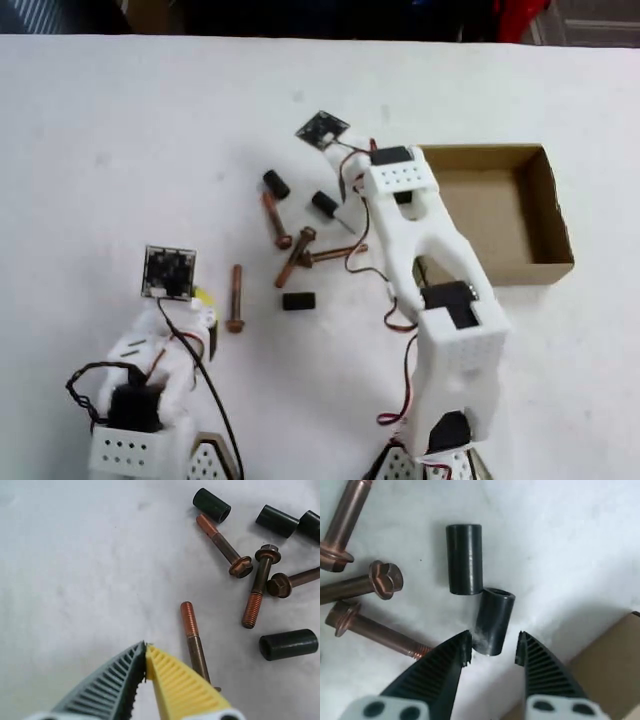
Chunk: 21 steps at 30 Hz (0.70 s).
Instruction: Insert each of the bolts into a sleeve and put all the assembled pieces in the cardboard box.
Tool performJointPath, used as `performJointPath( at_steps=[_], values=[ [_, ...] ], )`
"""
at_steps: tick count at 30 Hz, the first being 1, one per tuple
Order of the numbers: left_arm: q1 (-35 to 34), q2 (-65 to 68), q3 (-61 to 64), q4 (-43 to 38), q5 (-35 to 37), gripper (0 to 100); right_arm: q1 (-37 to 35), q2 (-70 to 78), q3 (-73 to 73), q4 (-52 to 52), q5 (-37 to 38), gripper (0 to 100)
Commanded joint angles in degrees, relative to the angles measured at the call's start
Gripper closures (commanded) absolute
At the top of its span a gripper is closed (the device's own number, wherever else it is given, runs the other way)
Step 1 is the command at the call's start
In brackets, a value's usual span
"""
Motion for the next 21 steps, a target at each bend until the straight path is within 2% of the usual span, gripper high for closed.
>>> performJointPath(
  at_steps=[1,13,21],
  values=[
    [-0.4,-0.5,-0.2,-1.3,-0.4,98,-0.5,0.9,-5.9,1.6,0.7,86.5],
    [-0.4,-0.5,-0.2,-1.3,-0.4,98,-0.2,11.5,-14.7,1.6,0.7,86.5],
    [-0.4,-0.5,-0.2,-1.3,-0.4,98,0.0,12.4,-15.2,4.1,0.6,87.7]
  ],
)
